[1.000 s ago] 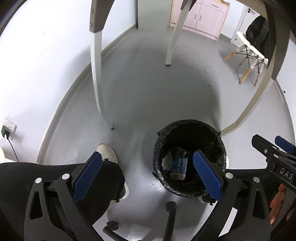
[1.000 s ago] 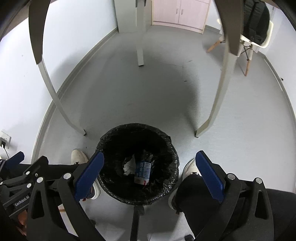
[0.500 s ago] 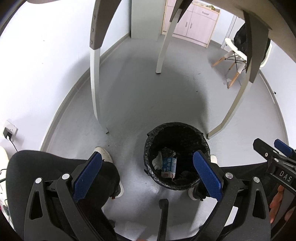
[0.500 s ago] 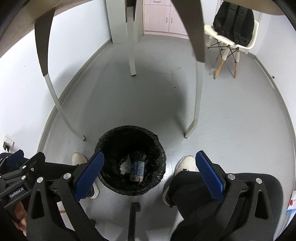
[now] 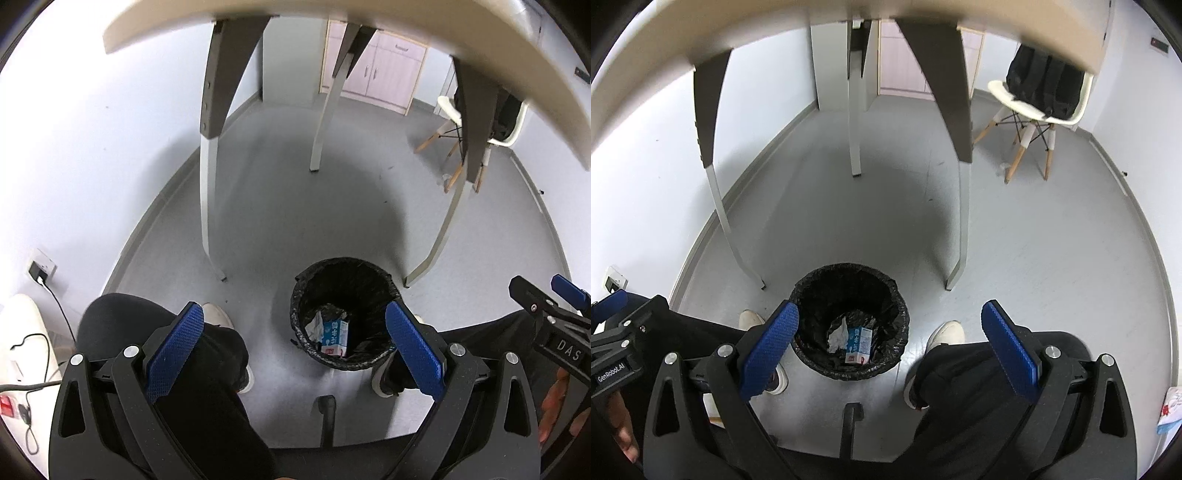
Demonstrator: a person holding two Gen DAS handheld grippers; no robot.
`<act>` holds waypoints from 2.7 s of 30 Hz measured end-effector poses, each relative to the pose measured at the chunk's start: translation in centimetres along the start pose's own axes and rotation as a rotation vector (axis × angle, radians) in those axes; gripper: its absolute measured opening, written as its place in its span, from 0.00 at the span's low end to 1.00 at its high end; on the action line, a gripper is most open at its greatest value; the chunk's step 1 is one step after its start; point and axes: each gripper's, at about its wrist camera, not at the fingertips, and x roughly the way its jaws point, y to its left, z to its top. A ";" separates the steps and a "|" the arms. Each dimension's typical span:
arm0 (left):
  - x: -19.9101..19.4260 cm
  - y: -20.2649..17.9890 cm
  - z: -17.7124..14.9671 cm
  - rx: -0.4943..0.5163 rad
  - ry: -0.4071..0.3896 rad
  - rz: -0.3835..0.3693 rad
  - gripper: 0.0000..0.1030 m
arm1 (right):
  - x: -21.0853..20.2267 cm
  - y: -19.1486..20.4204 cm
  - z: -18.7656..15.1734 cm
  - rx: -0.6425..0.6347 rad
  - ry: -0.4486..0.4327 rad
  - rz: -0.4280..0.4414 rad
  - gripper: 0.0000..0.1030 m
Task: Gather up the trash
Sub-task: 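Raise both open tools from the bin back over the table, then grasp the gold foil bag with the left tool while the right tool grasps the medicine box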
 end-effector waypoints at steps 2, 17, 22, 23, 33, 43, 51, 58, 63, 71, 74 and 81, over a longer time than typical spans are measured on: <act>-1.0 -0.1 0.0 0.006 -0.010 -0.005 0.94 | -1.3 -0.4 0.1 0.012 -0.012 0.008 0.92; -8.5 -1.0 1.4 0.023 -0.113 -0.041 0.94 | -10.7 -2.5 1.4 0.028 -0.137 0.009 0.92; -10.5 -2.1 3.5 0.025 -0.140 -0.063 0.94 | -12.8 -3.3 3.1 0.032 -0.174 0.011 0.92; -10.9 -2.5 4.0 0.027 -0.149 -0.062 0.94 | -13.1 -3.5 3.5 0.031 -0.179 0.011 0.92; -12.9 -5.1 9.2 0.037 -0.199 -0.072 0.94 | -14.3 -5.1 8.6 0.043 -0.215 -0.005 0.92; -11.9 -7.0 15.4 0.072 -0.212 -0.075 0.94 | -11.9 -6.8 14.7 0.068 -0.190 -0.031 0.92; -8.4 -8.5 20.1 0.111 -0.160 -0.057 0.94 | -8.2 -7.4 20.1 0.095 -0.153 -0.048 0.92; -5.4 -9.2 22.5 0.127 -0.094 -0.052 0.82 | -4.1 -7.6 23.8 0.120 -0.089 -0.060 0.92; -3.9 -9.4 22.9 0.144 -0.052 -0.045 0.55 | -1.9 -7.5 25.0 0.146 -0.045 -0.059 0.88; -3.1 -9.3 22.5 0.143 -0.015 -0.073 0.11 | -0.3 -6.8 24.8 0.151 0.011 -0.056 0.62; -3.1 -9.2 22.3 0.140 -0.012 -0.094 0.03 | -0.5 -6.8 24.6 0.152 0.001 -0.052 0.61; -3.8 -9.1 22.3 0.133 -0.021 -0.103 0.00 | -0.7 -6.9 24.4 0.152 -0.005 -0.053 0.60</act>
